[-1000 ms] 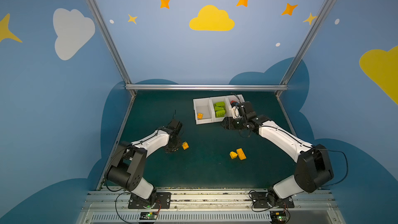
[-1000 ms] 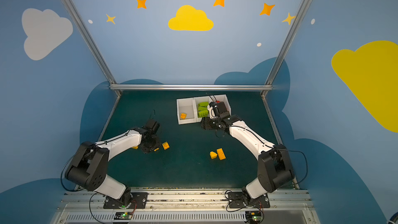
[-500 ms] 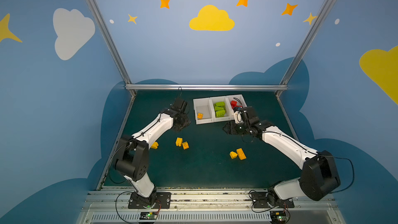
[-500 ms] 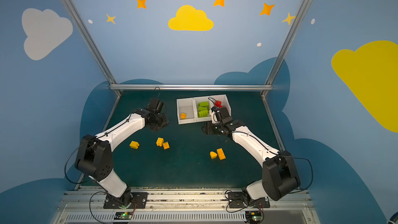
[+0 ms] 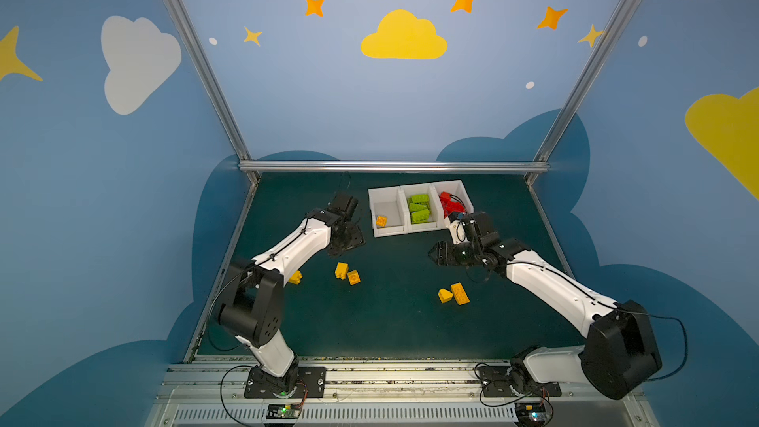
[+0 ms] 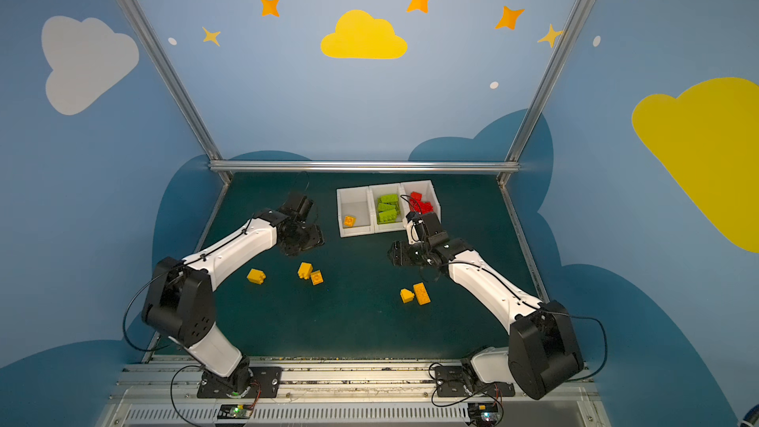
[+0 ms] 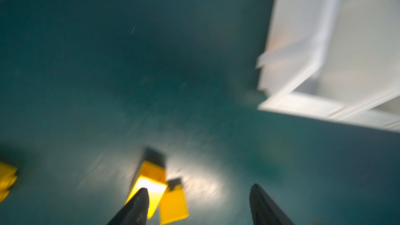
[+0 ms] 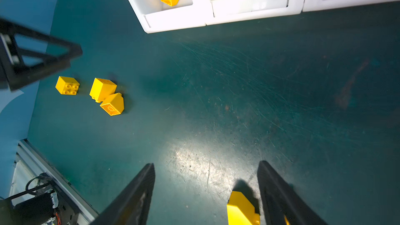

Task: Sort the legos into containers by color
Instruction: Pick up the lego from the center of the table.

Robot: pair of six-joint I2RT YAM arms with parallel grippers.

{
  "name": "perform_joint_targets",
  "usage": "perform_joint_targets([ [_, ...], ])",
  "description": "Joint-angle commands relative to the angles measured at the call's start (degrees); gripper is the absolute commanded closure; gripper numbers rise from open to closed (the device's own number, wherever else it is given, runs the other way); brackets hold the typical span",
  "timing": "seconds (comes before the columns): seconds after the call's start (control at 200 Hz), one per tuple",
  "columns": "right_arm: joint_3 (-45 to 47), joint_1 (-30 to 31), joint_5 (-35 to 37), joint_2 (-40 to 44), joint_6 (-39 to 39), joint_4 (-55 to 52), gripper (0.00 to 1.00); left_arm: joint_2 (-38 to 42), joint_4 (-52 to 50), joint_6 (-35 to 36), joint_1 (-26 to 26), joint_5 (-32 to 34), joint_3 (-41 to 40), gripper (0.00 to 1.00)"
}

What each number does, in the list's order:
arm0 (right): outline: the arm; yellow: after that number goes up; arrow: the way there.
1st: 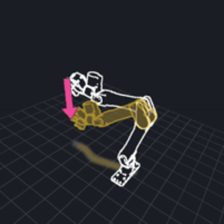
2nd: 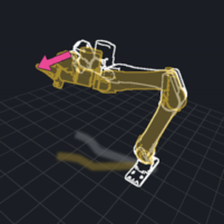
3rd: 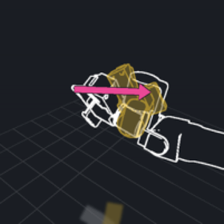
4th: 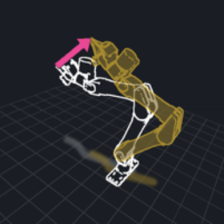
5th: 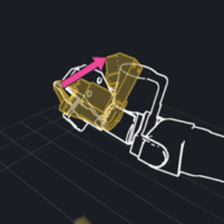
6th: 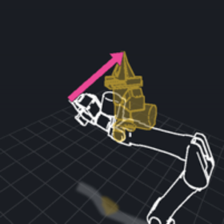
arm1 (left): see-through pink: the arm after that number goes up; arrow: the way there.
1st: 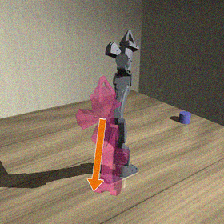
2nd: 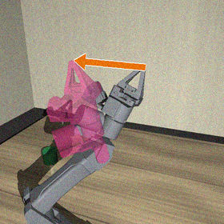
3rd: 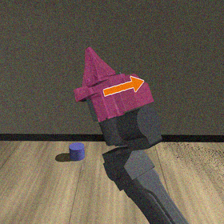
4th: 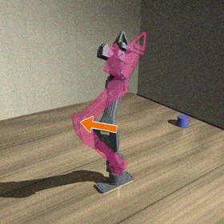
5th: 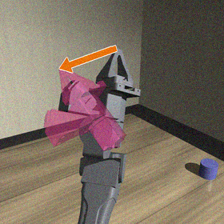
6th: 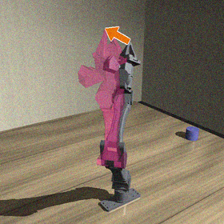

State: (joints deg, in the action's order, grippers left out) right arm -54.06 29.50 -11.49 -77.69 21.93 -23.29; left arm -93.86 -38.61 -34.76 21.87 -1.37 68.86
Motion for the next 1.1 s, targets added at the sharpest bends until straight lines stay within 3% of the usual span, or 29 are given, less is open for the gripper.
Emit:
perform_joint_targets([
  [0.0, 0.0, 0.6, -0.2, 0.7, -0.7, 0.3, 0.27, 3.8, -0.5, 1.7, 0.0, 1.1, -5.1, 0.27],
  [0.17, 0.2, 1.1, -0.8, -0.3, -0.1, 1.6, 0.27, 7.7, 2.0, 0.5, 0.1, 3.7, -13.0, 0.28],
  [0.255, 0.2, 1.5, -1.0, -1.1, 0.1, 1.8, 0.27, 7.4, 3.6, 0.4, 0.0, 4.5, -14.5, 0.33],
  [0.39, -0.1, 1.7, -1.3, -1.8, 0.0, 2.0, 0.27, 4.3, 4.4, -0.1, 0.1, 5.9, -13.5, 0.42],
  [0.701, 1.1, 1.7, -0.8, -1.8, -0.8, 2.3, 0.27, -0.3, 5.1, 0.5, 1.0, 6.5, -9.8, 0.42],
  [0.861, 1.4, 1.6, -0.9, -2.1, -1.0, 2.9, 0.27, -2.5, 4.9, 0.5, 1.2, 6.3, -9.1, 0.51],
  [1.091, 2.0, 1.5, -1.2, -2.4, -1.0, 3.5, 0.27, -3.7, 4.4, 0.5, 1.7, 6.5, -9.1, 0.49],
])
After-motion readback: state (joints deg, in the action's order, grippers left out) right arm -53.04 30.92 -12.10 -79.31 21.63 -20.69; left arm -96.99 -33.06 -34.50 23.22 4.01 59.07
